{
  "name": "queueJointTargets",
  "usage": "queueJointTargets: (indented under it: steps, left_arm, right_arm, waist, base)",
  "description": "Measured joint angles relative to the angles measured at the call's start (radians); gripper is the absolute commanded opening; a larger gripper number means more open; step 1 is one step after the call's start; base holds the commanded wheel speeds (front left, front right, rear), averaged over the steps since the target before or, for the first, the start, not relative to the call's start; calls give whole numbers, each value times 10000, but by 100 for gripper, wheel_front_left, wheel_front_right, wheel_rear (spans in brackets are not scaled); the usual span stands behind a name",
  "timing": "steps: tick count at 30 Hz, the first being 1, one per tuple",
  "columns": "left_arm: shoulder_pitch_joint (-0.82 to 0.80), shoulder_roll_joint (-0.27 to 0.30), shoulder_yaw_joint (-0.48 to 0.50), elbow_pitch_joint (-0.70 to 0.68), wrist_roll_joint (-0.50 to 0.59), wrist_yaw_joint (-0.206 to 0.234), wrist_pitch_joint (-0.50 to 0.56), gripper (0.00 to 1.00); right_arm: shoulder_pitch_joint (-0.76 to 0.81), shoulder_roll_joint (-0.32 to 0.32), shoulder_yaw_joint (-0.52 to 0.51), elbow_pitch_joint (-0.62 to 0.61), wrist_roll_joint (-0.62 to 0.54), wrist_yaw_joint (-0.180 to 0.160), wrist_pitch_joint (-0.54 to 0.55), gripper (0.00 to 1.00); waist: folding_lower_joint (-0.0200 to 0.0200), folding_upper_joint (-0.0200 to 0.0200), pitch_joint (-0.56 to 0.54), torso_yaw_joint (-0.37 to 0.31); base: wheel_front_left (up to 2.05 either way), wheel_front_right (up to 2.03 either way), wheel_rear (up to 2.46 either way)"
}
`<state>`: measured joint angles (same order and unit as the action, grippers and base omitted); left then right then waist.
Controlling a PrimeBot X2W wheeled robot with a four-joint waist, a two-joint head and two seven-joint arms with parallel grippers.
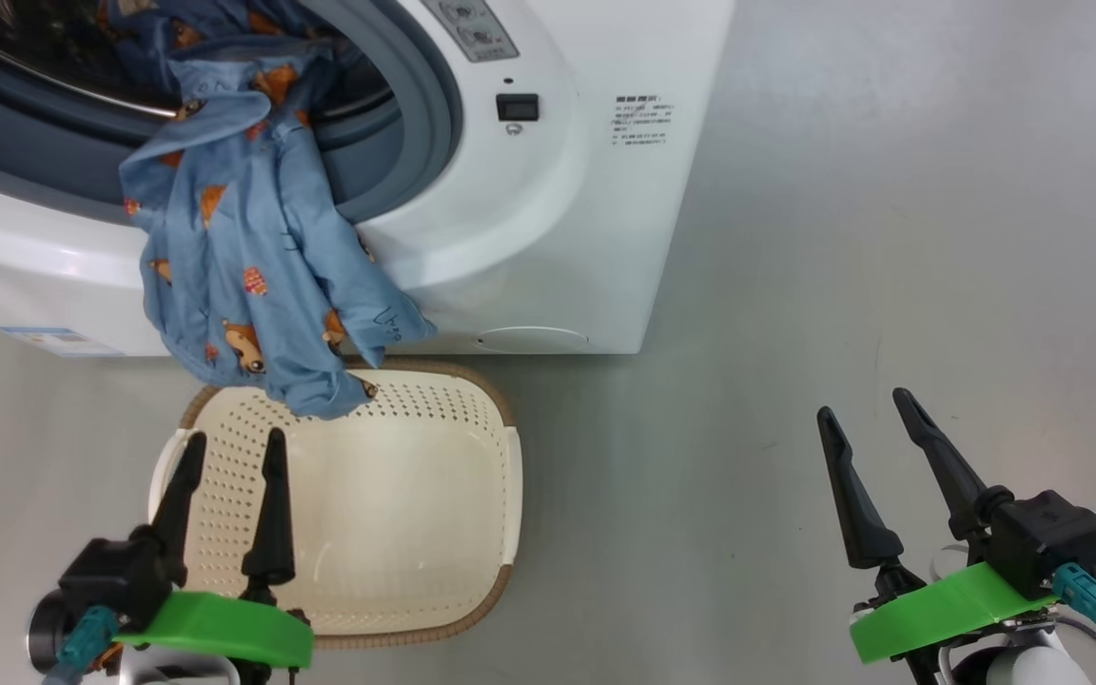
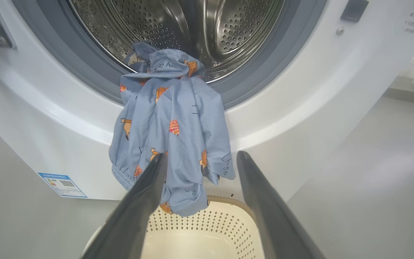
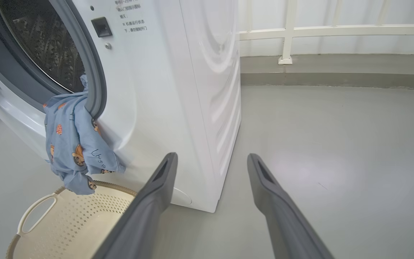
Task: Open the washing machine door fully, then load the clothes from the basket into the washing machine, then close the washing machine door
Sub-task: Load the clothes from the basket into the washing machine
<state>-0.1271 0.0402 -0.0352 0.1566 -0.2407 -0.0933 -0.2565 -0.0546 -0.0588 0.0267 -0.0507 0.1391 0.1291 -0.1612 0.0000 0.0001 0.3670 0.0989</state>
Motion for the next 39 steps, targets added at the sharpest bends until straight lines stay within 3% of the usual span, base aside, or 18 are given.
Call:
queueJointTargets:
  steps: [12,39]
  left_arm:
    - [-1688,90,151,2686,470,-188,2,100]
    - [-6417,754,648,8987,332,-284,8,100]
  right_arm:
    - [-25,-12,-23,-171,0,0,13,100]
    - [-298,-23,63,-255,-65,0,12,100]
  waist:
    - [0,0,581,-228]
    - [0,0,1480,-769]
  base:
    - [0,0,0]
    - [0,0,0]
